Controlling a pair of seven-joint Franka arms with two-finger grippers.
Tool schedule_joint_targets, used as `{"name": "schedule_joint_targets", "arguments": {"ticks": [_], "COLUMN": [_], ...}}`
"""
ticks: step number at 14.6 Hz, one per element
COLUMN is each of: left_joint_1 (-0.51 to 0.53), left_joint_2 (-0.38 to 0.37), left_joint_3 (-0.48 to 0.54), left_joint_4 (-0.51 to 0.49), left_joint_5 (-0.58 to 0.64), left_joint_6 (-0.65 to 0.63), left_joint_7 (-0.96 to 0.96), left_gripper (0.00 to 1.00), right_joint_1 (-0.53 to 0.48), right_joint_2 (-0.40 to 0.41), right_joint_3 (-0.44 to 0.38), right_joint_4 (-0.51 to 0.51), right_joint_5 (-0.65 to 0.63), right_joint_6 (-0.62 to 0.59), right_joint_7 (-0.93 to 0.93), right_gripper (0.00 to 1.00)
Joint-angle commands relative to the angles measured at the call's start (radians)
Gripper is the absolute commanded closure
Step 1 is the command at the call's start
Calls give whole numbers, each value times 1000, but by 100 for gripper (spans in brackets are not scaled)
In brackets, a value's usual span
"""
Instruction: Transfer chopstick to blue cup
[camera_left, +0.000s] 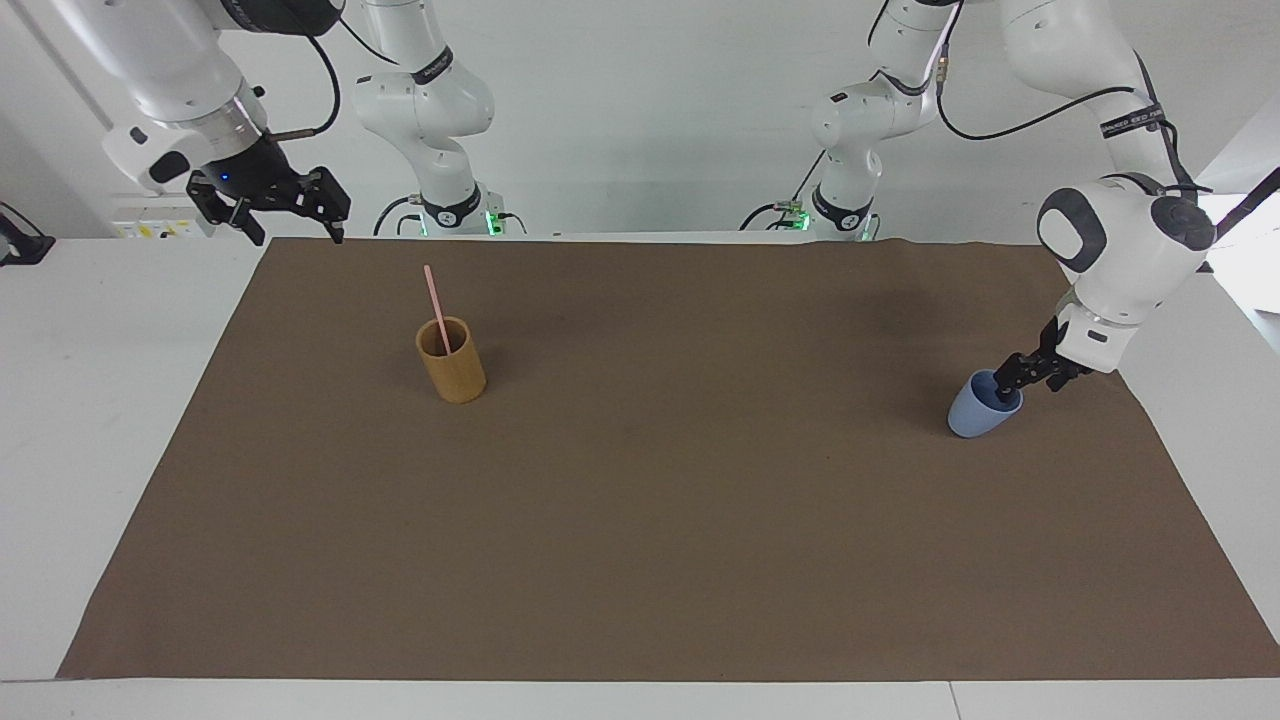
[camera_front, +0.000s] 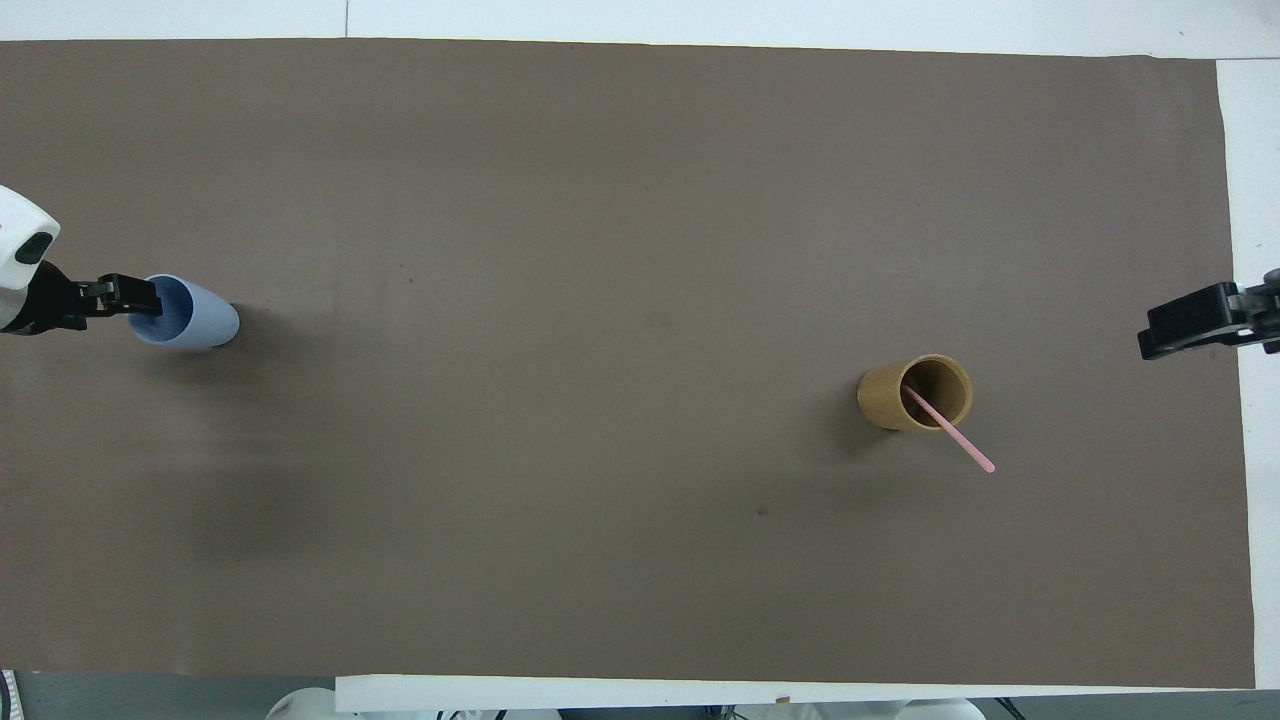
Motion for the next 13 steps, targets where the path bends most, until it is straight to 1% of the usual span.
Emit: {"name": "schedule_joint_targets", "arguments": {"ticks": [1,2,3,5,6,7,8,9,10,11,13], "left_joint_1": [5,0,-6,-21,-61,-116,-195,-286,-369,-461,-608], "left_joint_2": [-22,-25,-24,-18,-15,-11,8,37,44,39,6], "left_joint_3": [-1,-1,-3,-4,-4,-4,-4,-4,-4,-4,-9], "left_joint_4": [-26,-41,-38,-12,3,40,102,168,198,195,122], "left_joint_5": [9,9,9,9,9,9,9,9,9,9,8], "left_joint_6": [3,5,2,-17,-39,-77,-138,-195,-226,-232,-208], "left_joint_7": [2,-36,-67,-87,-128,-209,-315,-434,-539,-638,-801], "left_gripper": [76,100,100,100,100,100,100,100,100,100,100], "right_joint_1": [53,82,97,128,142,139,130,130,140,143,142], "right_joint_2": [-84,-117,-132,-134,-132,-131,-131,-128,-125,-123,-112], "right_joint_3": [3,3,3,3,3,3,0,-1,-1,0,-1], "right_joint_4": [-148,-219,-264,-304,-327,-375,-430,-456,-473,-491,-527], "right_joint_5": [11,11,11,28,34,35,45,61,69,71,101], "right_joint_6": [74,129,168,191,211,249,289,300,302,303,311], "right_joint_7": [-17,-13,-14,-11,-5,-10,-20,-23,-20,-23,-63], "right_gripper": [0,0,0,0,0,0,0,0,2,5,13]}}
